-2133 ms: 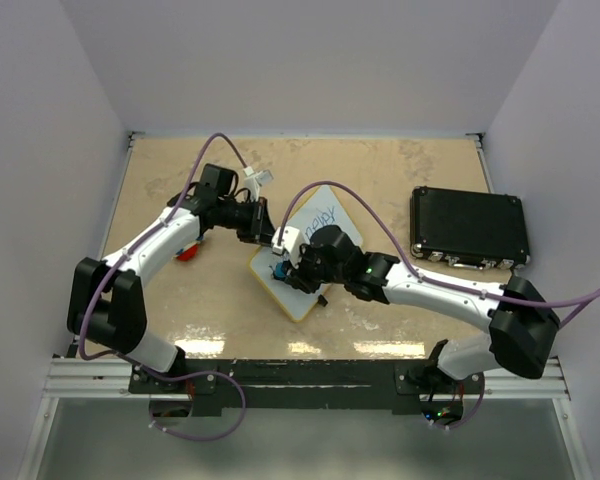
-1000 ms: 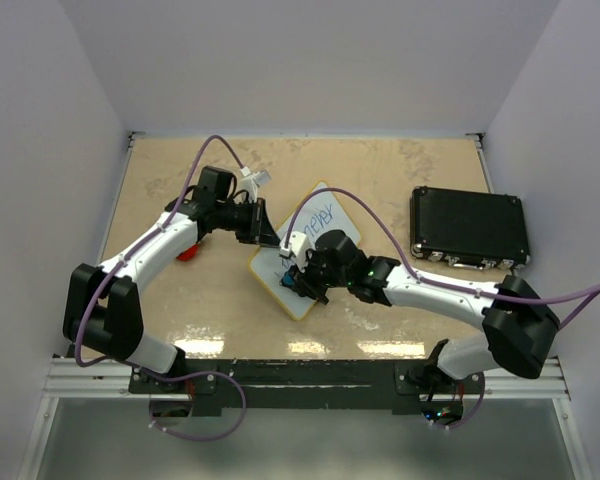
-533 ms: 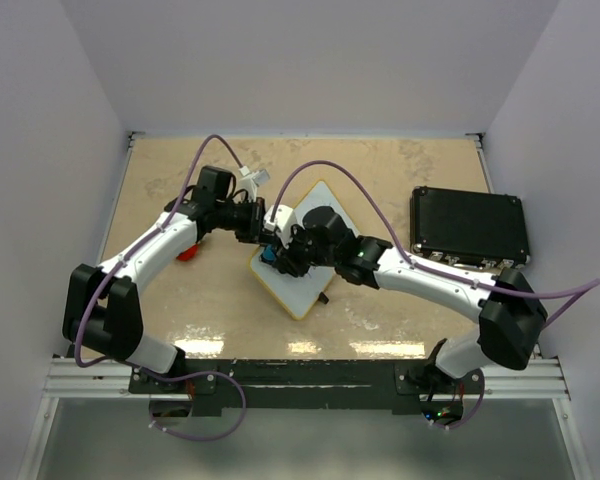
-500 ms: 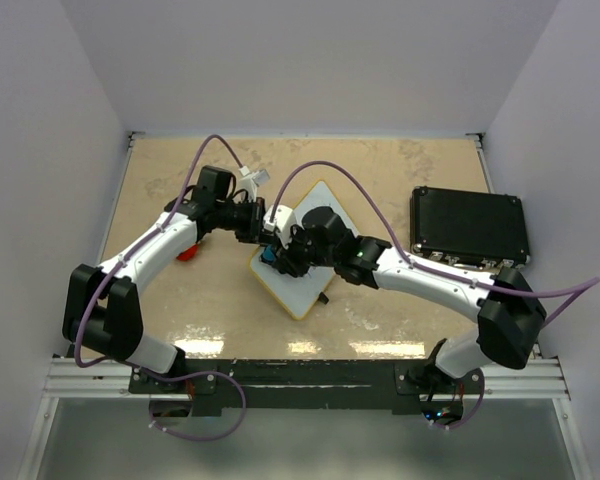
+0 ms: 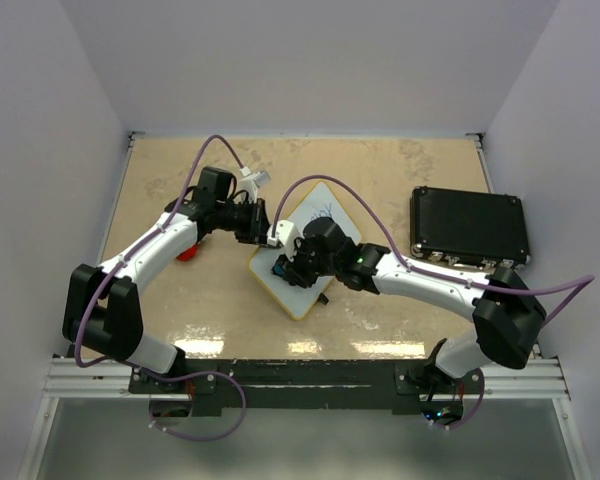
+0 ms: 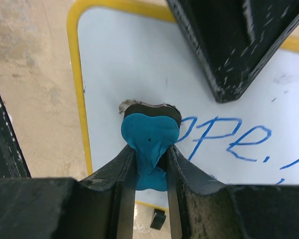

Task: Erase the whiteboard

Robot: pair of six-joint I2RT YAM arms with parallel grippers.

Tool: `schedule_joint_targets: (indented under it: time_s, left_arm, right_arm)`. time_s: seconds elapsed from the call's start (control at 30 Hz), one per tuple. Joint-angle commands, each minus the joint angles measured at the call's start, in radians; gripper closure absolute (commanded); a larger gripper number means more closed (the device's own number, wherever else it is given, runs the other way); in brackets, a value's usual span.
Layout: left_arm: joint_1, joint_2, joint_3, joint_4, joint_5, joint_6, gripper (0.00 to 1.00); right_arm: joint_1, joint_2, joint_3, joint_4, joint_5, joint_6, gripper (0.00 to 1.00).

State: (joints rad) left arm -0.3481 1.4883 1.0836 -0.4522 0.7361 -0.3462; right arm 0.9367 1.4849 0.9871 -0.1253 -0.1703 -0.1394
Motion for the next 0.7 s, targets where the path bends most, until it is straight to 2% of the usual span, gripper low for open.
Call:
schedule_joint_targets:
  time_s: [0.0,0.4,0.67]
  left_arm:
    - [0.008,-0.008,0.022,0.021,-0.012,-0.027,1.00]
    - [0.008,0.001,0.036,0.012,-0.020,-0.019,1.00]
    - [0.008,0.010,0.039,0.020,-0.020,-0.025,1.00]
  right_arm:
    - [-0.001,0.031,-0.038,-0.149,0.043,-0.031,1.00]
    - [0.007,0.063,-0.015,-0.189,0.114,-0.081,1.00]
    - [0.005,0.031,0.057,-0.119,0.071,-0.003,1.00]
